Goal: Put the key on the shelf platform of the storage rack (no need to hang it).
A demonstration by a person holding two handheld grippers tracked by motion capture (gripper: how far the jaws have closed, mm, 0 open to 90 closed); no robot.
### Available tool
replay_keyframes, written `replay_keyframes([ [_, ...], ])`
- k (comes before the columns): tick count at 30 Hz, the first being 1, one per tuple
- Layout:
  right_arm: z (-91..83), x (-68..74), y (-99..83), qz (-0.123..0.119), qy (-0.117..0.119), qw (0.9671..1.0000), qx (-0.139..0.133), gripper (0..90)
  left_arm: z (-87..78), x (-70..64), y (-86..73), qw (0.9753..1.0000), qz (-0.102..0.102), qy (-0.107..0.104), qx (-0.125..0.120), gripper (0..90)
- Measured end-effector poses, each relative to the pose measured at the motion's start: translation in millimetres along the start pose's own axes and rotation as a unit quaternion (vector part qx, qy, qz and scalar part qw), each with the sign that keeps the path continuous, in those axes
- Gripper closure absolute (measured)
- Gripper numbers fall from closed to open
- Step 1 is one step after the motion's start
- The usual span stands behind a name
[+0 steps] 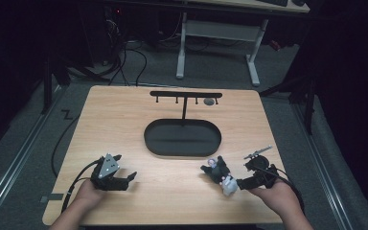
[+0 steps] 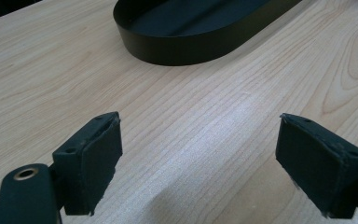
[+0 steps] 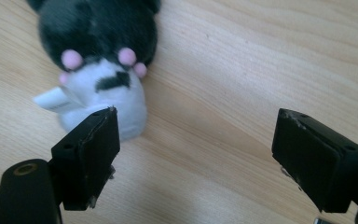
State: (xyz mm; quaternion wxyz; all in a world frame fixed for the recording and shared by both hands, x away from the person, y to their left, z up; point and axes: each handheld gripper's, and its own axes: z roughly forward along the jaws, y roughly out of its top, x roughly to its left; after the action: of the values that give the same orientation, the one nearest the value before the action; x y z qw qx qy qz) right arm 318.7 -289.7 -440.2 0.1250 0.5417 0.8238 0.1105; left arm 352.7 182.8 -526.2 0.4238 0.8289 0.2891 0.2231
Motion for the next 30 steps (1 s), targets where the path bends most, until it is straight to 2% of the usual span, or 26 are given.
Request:
replay_keyframes([
  [6, -7.7, 10.3, 8.2, -0.01, 0.005, 0.9998, -0.013, 11.5, 0.5, 0.4, 0.3, 1.0, 0.0, -0.001, 0.002, 15.4],
  [11, -6.1, 20.0, 12.9, -0.025, 0.005, 0.9995, -0.017, 6.4, 0.6, 0.6, 0.3, 1.0, 0.0, -0.002, 0.003, 15.4],
  [13, -5.2, 24.5, 14.3, -0.022, 0.005, 0.9996, -0.015, 5.4, 0.7, 0.5, 0.4, 1.0, 0.0, -0.002, 0.003, 15.4],
  [20, 2.0, 35.5, 17.9, -0.032, 0.02, 0.9992, -0.009, 4.9, 1.1, 0.6, 0.4, 1.0, -0.003, -0.002, 0.002, 15.4],
  [30, 22.4, 47.4, 18.9, -0.045, 0.031, 0.9985, 0.01, 8.6, 1.0, 0.6, 0.4, 1.0, -0.003, -0.003, 0.002, 15.4],
])
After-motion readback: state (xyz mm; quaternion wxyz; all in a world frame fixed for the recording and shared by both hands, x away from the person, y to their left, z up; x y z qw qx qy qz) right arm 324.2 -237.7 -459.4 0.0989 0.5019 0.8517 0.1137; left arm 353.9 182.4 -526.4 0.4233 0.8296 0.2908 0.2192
